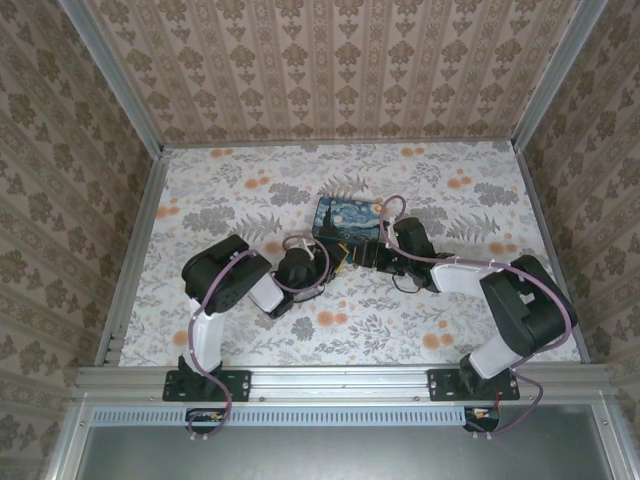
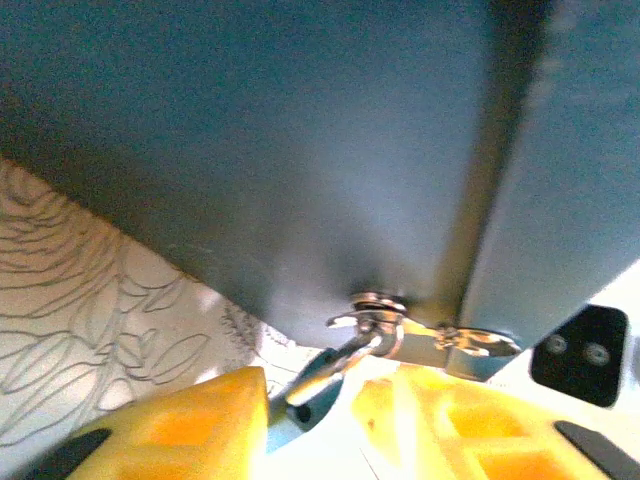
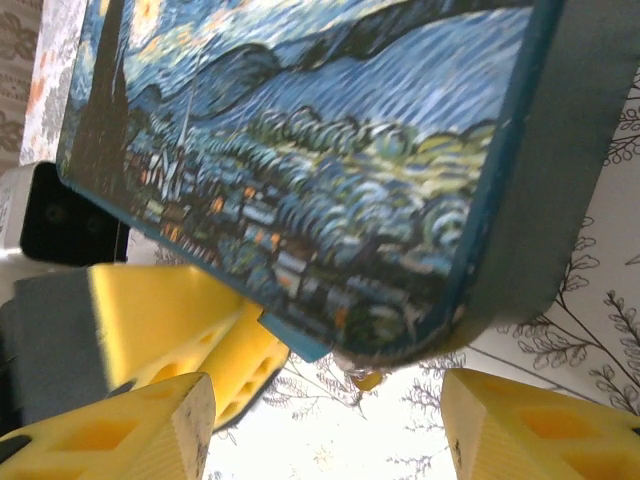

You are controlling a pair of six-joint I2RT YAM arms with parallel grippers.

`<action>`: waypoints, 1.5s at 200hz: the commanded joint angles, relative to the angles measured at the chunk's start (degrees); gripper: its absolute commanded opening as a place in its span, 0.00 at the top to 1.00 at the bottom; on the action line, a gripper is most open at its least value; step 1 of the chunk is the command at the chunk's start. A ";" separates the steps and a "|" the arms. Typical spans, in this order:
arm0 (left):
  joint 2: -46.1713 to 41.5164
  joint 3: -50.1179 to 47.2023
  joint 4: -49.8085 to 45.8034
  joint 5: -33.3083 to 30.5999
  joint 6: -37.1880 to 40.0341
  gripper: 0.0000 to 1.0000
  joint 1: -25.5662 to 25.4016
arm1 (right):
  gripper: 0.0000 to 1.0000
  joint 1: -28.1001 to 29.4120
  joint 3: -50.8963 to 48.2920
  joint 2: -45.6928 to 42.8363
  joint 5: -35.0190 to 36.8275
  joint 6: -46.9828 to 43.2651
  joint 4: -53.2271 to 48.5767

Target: Unlock the padlock with the key

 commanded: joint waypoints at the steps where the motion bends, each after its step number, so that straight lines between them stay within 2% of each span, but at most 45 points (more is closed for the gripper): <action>1: -3.11 -1.40 0.47 0.98 3.29 0.56 0.31 | 0.37 -0.65 0.82 1.45 -2.38 3.82 5.28; 47: -10.78 -4.25 -4.73 1.07 8.16 0.44 0.45 | 0.37 -2.92 4.67 3.18 -3.42 3.91 4.75; 85: -20.35 -3.09 -18.57 0.96 14.95 0.38 1.25 | 0.37 -5.89 7.83 5.23 -6.08 3.86 4.98; 98: -24.25 -1.55 -26.36 0.75 18.48 0.37 1.96 | 0.38 -6.11 6.57 4.28 -6.94 3.82 5.61; 113: -29.20 1.99 -39.52 -0.68 24.65 0.35 2.57 | 0.39 -6.16 3.98 2.59 -7.34 3.23 6.15; 138: -35.09 12.34 -65.95 -7.78 38.51 0.27 2.95 | 0.40 -6.12 -0.32 1.46 -6.99 1.71 7.64; 159: -34.84 18.98 -75.98 -10.19 45.55 0.24 4.98 | 0.41 -6.07 -1.01 3.01 -7.63 0.54 8.75; 208: -27.02 27.89 -82.86 -4.57 50.86 0.22 12.09 | 0.44 -5.34 1.69 8.43 -10.11 -3.01 10.24; 300: -18.61 35.00 -85.76 -0.65 52.75 0.21 14.53 | 0.48 -2.85 6.43 14.25 -11.41 -4.99 9.96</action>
